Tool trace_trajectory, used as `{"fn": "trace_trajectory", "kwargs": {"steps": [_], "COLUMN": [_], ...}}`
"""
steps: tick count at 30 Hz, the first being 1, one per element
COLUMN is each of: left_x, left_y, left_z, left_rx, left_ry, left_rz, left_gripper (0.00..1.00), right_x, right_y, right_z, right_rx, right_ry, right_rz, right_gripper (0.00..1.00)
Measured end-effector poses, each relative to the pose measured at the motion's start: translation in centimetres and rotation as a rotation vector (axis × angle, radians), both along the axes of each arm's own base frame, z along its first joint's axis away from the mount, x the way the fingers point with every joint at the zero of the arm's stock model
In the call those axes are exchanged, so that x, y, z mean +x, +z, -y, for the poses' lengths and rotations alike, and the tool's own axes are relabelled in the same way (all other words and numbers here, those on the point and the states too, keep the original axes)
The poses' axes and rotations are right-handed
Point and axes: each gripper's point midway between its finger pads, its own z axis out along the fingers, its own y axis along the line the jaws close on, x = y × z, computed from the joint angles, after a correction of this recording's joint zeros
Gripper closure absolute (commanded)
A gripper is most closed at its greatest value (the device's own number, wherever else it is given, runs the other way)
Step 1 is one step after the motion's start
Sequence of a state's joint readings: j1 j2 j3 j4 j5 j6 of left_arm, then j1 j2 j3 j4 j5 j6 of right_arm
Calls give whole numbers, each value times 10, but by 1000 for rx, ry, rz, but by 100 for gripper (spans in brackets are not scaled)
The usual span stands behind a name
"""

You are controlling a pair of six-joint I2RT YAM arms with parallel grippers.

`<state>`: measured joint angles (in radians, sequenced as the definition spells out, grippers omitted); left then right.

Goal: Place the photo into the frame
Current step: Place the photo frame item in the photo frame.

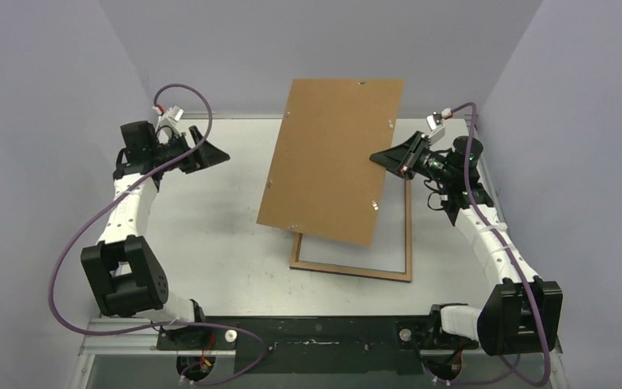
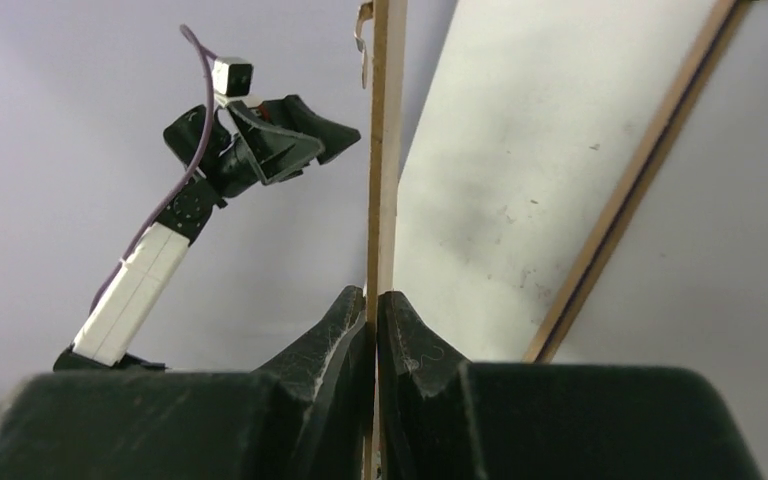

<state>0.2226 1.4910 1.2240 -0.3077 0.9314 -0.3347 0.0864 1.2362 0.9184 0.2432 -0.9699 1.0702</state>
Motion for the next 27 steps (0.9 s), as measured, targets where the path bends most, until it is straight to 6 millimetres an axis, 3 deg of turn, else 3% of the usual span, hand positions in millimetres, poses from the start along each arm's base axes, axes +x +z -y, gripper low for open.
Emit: {"fn": "trace_trajectory", "kwargs": {"steps": [5, 14, 20, 27], "left_x": [-2, -11, -13, -13], "left_y": [-45, -113, -135, -142], "left_z": [13, 71, 100, 104], "left_rx": [136, 282, 326, 353], "left_ry": [-46, -223, -296, -307], "left_rz": [-66, -177, -203, -208], "left_gripper": [31, 30, 32, 32], "right_x": [0, -11, -12, 6], "right_y": [-24, -59, -79, -87], "right_z": [17, 48, 66, 80], "right_rx": [-64, -174, -243, -254], "right_ry": [-30, -40, -67, -87], "right_rz": [-105, -198, -229, -251], "right_gripper": [95, 95, 95, 95]}}
